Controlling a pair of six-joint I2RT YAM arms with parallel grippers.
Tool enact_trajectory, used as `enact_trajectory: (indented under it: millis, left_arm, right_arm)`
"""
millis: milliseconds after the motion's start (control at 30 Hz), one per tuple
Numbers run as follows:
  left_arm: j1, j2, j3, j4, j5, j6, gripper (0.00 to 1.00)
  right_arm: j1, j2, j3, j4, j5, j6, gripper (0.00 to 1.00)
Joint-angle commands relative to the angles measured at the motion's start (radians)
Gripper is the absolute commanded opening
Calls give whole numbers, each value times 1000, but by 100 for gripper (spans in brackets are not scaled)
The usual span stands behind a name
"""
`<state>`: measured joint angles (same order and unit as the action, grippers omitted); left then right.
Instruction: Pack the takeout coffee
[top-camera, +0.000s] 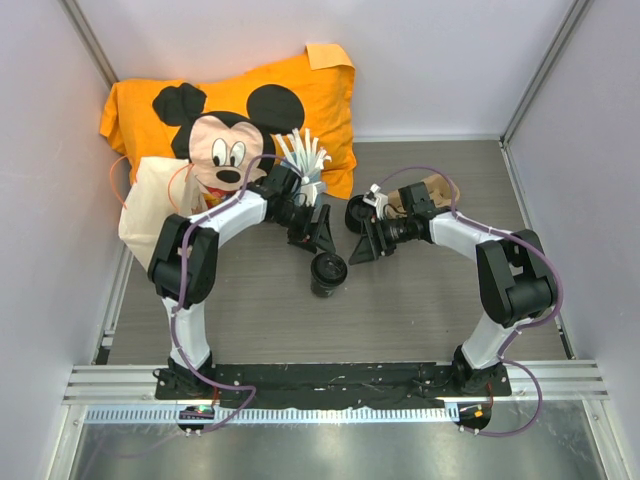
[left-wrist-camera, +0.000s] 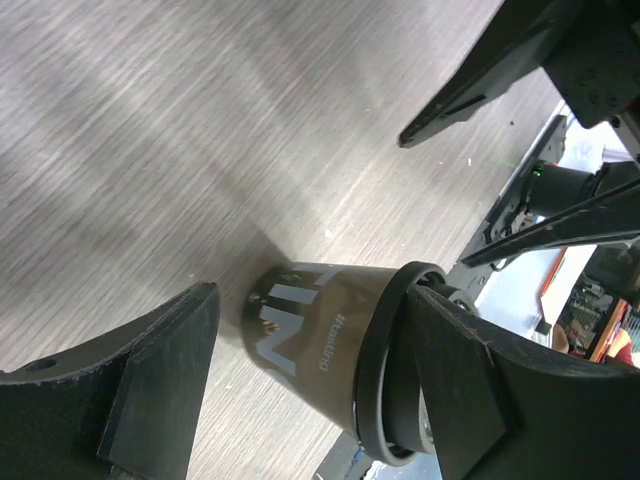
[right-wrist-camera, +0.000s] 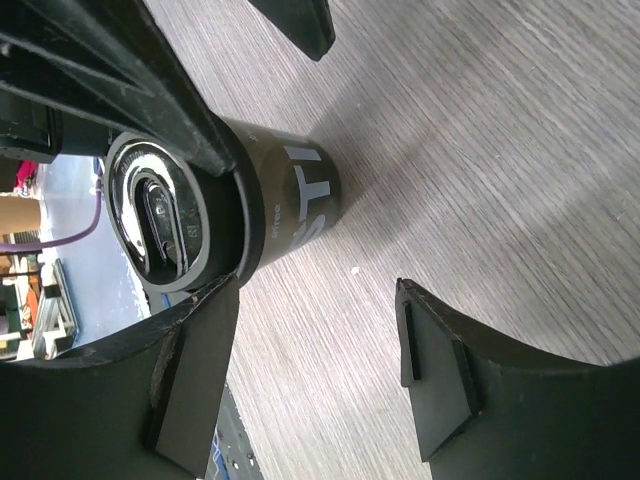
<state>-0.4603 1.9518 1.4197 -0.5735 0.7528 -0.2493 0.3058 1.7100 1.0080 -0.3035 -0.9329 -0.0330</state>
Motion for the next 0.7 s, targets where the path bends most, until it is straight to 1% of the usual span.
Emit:
enact_trajectory:
  millis: [0, 300, 467, 533, 667]
  left_arm:
    - [15, -34, -1, -15, -29, 30, 79]
    - [29, -56, -1, 12, -30, 19, 79]
    - [29, -73, -4, 24, -10, 12, 80]
    - [29, -74, -4, 23, -9, 10, 80]
    - [29, -82, -5, 24, -4, 8, 80]
  right_arm:
    - [1, -44, 40, 40, -14, 24, 70]
    - [10, -64, 41, 21, -41, 27, 70]
    - [90, -79, 4, 43, -60, 31, 70]
    - [107, -89, -2, 58, -61, 65, 70]
    - [113, -81, 26, 27, -50, 45, 70]
